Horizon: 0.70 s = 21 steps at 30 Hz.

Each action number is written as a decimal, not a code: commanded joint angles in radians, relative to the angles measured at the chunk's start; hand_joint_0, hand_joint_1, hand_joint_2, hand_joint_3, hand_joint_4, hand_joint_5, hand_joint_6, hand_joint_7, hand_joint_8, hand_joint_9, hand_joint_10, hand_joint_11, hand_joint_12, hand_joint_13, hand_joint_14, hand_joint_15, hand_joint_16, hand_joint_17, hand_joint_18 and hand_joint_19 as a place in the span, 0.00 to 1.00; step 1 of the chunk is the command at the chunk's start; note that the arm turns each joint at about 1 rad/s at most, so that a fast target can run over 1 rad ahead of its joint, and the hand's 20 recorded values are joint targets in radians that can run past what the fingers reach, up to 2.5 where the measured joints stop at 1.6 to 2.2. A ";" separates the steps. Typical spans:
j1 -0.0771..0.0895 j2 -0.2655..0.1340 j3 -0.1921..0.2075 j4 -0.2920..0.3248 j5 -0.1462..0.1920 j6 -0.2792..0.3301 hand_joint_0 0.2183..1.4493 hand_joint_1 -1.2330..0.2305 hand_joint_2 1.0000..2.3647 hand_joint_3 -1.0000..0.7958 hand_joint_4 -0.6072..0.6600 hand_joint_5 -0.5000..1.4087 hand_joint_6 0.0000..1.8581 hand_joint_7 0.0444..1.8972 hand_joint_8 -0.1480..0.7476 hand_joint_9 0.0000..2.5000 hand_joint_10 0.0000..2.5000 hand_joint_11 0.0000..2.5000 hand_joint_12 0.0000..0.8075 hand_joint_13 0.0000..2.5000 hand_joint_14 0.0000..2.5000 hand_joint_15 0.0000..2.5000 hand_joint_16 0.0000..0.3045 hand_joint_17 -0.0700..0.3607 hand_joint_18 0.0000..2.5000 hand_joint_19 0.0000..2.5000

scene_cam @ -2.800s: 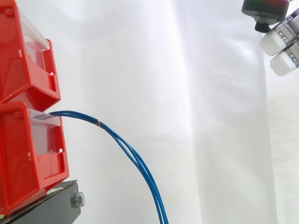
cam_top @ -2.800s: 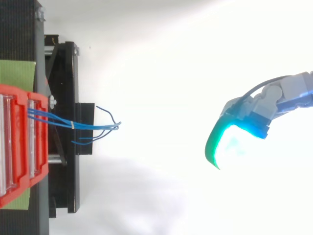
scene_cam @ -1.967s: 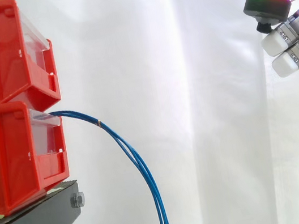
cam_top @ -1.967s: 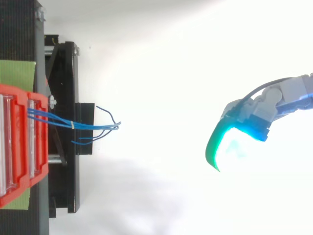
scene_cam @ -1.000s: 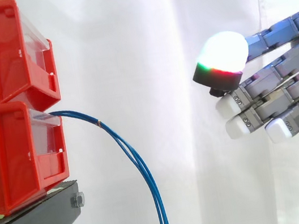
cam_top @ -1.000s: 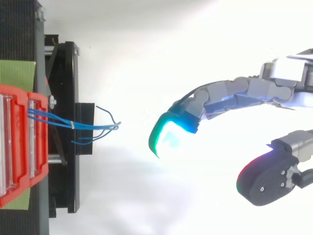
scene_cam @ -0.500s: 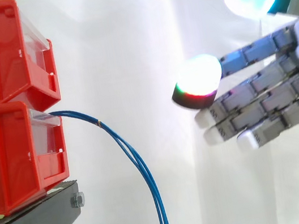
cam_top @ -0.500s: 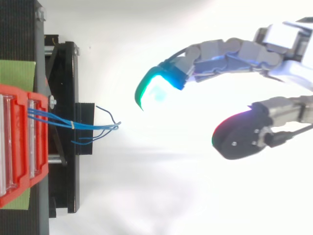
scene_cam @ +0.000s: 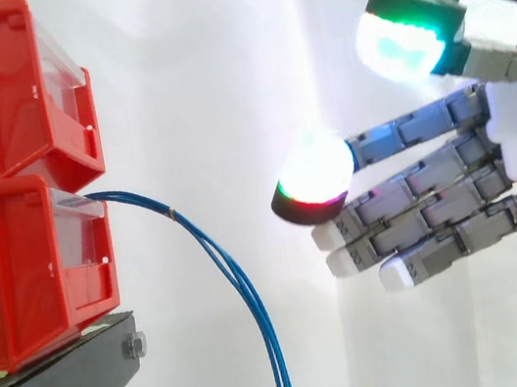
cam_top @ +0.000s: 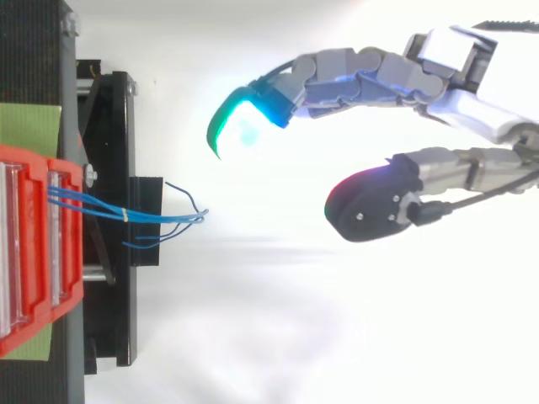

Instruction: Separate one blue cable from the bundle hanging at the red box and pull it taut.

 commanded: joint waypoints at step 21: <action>0.009 -0.124 0.086 0.059 0.023 -0.022 0.28 0.49 0.00 0.28 0.68 0.15 0.27 0.41 0.46 0.17 0.00 0.07 0.42 0.11 0.00 0.04 0.16 0.42 0.13 0.15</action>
